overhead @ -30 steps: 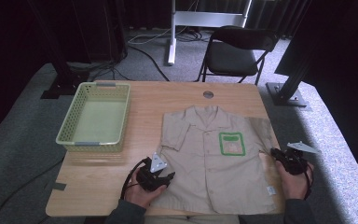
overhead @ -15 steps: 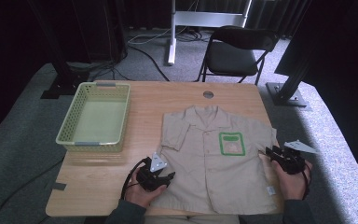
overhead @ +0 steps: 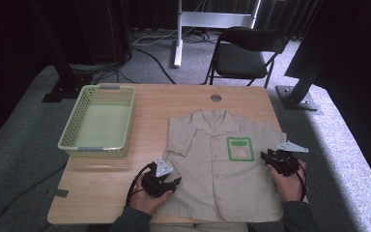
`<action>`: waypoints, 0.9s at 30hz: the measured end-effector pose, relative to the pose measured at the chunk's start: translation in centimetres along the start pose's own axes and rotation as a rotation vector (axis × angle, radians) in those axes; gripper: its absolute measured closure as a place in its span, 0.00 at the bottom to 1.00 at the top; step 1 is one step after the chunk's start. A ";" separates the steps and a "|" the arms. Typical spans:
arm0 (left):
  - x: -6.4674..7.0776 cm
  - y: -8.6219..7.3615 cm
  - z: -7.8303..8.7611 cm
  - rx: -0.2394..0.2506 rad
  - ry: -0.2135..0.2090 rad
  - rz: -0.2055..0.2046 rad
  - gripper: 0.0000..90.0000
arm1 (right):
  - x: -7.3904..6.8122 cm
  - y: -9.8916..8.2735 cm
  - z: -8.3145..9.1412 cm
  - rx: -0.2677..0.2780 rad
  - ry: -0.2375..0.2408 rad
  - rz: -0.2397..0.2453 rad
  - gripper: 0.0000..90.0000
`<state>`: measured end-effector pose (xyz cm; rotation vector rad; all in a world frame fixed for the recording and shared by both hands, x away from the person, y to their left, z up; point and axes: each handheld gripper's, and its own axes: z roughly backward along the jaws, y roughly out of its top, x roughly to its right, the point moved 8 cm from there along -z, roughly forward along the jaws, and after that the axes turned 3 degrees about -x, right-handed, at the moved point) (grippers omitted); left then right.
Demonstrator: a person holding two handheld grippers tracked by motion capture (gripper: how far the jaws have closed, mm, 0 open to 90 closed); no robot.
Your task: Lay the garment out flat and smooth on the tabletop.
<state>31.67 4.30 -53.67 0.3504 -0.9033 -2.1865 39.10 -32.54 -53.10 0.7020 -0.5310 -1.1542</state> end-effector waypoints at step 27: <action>-1.9 6.3 -1.8 -0.020 0.046 -0.051 0.58 | 0.4 -0.6 -0.6 -0.022 0.010 -0.035 0.56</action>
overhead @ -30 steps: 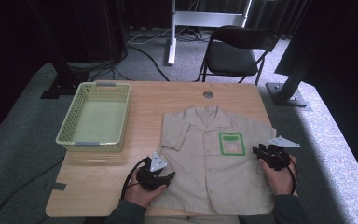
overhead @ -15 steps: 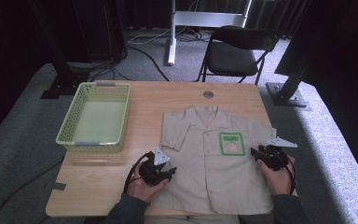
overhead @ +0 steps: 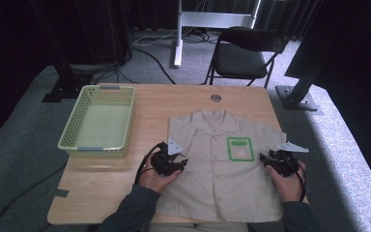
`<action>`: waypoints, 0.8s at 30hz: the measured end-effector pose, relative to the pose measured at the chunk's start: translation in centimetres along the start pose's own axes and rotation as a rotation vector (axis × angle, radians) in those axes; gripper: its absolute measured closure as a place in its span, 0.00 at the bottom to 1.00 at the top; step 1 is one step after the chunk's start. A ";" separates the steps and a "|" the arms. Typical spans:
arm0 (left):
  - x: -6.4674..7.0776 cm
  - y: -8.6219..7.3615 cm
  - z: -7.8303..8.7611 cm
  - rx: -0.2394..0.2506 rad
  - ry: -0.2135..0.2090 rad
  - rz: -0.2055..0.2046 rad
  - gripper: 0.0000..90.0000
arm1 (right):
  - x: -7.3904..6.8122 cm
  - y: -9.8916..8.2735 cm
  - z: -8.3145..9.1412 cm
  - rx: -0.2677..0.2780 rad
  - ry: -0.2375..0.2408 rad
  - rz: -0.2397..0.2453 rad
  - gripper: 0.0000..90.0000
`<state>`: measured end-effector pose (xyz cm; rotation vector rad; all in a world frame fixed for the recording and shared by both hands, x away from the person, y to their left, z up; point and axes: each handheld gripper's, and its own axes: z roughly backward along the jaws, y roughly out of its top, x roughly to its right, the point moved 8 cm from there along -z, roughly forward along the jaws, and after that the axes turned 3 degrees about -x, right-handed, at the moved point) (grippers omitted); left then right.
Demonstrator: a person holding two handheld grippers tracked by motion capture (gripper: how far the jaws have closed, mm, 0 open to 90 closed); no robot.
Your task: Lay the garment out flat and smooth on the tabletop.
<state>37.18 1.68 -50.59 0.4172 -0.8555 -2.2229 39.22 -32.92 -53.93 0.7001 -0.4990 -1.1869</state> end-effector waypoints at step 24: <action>-2.2 0.4 -4.2 -0.079 0.005 0.047 0.58 | -0.2 -0.1 0.0 -0.002 0.002 -0.002 0.53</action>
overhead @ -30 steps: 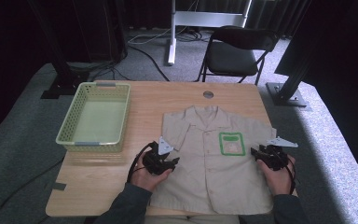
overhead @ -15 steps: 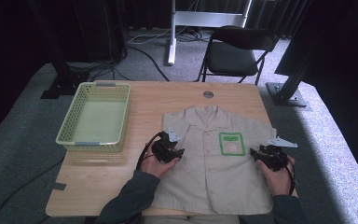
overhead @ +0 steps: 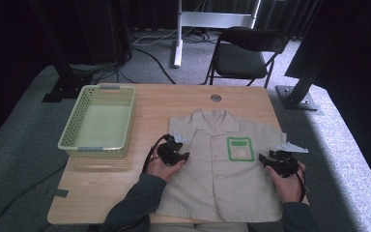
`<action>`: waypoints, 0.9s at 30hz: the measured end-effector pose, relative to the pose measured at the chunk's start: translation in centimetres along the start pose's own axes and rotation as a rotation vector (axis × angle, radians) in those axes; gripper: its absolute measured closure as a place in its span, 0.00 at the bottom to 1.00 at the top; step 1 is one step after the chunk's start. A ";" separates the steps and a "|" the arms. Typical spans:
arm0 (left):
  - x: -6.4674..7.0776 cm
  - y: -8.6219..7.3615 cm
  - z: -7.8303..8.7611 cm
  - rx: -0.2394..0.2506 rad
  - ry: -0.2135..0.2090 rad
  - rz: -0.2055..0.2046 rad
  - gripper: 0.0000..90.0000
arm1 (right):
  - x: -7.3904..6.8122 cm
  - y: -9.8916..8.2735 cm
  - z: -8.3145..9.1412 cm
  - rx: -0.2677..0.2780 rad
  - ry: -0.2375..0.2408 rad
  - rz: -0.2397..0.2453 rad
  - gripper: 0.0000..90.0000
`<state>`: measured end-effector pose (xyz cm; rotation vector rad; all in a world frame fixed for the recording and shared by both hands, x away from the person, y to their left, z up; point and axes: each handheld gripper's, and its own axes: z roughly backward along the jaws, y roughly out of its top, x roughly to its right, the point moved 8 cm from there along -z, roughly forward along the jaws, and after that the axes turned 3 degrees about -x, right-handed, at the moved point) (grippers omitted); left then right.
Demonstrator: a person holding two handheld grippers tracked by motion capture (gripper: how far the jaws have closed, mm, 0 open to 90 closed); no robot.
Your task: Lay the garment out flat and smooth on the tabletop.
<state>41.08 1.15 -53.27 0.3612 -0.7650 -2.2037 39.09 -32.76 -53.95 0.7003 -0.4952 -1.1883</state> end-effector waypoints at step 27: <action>-2.4 -0.6 1.9 0.090 0.102 0.061 0.90 | 0.0 0.0 0.0 0.000 -0.001 -0.001 0.53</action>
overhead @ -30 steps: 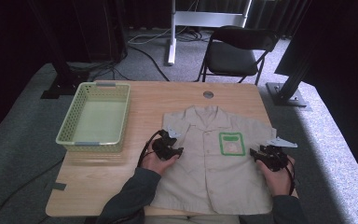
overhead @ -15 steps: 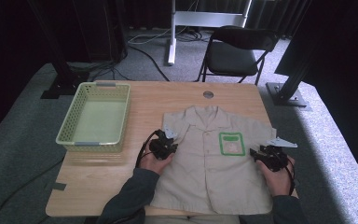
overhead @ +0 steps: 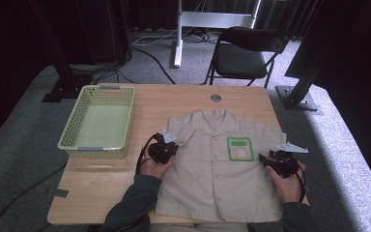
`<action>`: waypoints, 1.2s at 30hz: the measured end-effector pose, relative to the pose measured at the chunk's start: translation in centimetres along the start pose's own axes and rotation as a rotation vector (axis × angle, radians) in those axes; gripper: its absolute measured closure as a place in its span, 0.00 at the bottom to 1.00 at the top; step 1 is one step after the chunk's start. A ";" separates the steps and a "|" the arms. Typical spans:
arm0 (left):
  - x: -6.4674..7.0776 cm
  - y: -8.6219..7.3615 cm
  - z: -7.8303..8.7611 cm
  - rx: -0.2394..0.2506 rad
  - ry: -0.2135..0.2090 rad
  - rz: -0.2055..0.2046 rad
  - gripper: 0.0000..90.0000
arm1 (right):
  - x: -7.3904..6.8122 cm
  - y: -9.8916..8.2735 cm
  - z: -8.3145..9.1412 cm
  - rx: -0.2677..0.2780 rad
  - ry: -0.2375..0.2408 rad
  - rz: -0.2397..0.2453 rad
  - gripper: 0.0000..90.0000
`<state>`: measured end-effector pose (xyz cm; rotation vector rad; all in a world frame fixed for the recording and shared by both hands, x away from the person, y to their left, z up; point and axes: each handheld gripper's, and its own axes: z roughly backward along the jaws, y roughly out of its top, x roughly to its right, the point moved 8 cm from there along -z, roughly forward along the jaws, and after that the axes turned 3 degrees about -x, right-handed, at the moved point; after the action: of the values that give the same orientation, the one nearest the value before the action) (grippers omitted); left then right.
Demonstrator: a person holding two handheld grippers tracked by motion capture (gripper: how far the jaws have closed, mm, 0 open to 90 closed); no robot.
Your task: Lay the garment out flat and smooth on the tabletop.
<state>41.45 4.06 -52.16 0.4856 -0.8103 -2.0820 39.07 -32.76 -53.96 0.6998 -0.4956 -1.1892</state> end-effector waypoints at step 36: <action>-3.5 -1.4 1.4 0.041 0.056 0.124 0.91 | 1.3 -0.2 0.4 0.011 -0.035 -0.023 0.80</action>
<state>41.90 8.04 -51.92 0.5008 -0.8304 -1.9335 39.07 -34.14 -53.87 0.6969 -0.5246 -1.2228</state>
